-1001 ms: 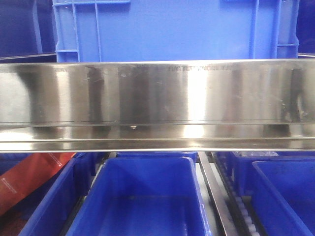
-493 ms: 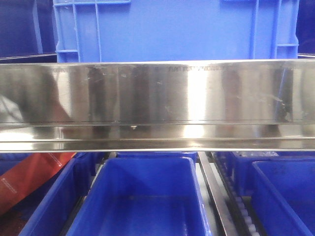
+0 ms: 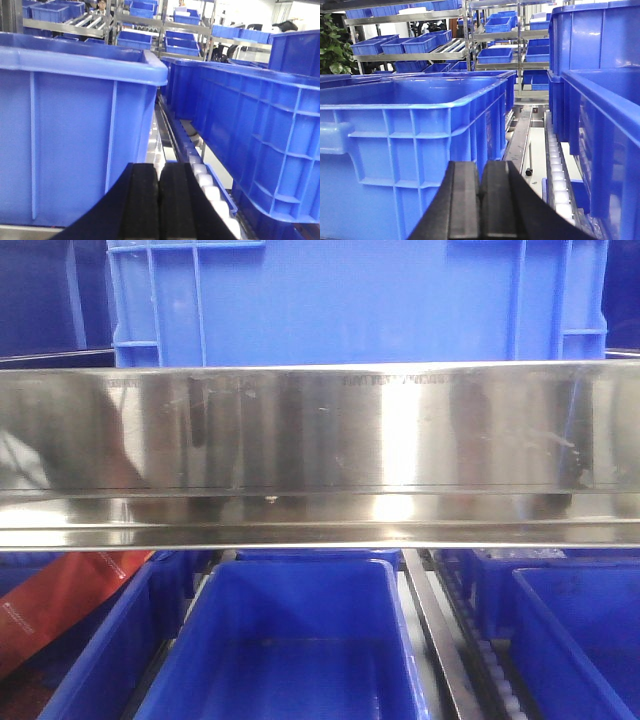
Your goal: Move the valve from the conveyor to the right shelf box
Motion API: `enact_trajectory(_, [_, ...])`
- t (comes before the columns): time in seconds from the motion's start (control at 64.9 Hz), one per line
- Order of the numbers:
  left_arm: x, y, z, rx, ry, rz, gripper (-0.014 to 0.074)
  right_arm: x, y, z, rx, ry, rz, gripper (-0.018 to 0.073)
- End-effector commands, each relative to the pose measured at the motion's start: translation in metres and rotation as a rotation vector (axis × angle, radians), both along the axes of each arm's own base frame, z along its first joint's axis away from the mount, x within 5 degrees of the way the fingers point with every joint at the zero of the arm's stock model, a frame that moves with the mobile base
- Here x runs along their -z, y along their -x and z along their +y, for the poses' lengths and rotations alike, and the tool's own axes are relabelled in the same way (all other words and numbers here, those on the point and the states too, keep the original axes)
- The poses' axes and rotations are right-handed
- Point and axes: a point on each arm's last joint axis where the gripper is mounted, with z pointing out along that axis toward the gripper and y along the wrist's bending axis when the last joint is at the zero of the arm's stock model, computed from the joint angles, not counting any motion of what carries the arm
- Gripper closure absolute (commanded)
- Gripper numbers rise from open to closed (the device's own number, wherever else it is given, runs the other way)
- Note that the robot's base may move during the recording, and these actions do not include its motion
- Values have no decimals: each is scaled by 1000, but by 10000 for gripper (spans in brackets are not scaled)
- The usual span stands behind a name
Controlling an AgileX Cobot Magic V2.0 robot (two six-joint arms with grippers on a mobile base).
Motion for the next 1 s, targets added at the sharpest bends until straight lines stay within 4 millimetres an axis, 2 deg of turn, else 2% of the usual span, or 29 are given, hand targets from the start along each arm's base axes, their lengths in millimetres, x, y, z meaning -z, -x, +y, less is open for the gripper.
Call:
enact_trajectory(0.0, [-3, 1, 1, -8, 3, -39, 707, -2, 1, -1, 11, -3, -31, 727])
enact_trajectory(0.277, [-3, 1, 1, -8, 4, -41, 707, 1, 1, -3, 28, 33, 3, 727])
enact_trajectory(0.478, [-3, 1, 1, -8, 4, -41, 707, 24, 15, -15, 132, 80, 200, 727])
enact_trajectory(0.693, [-3, 1, 1, -8, 4, -41, 707, 57, 38, -21, 245, 78, 63, 727])
enact_trajectory(0.893, [-3, 1, 1, -8, 4, -41, 707, 95, 50, -19, 238, 48, -32, 727])
enact_trajectory(0.986, [-3, 1, 1, -8, 4, -41, 707, 99, 51, -18, 218, 65, -51, 727])
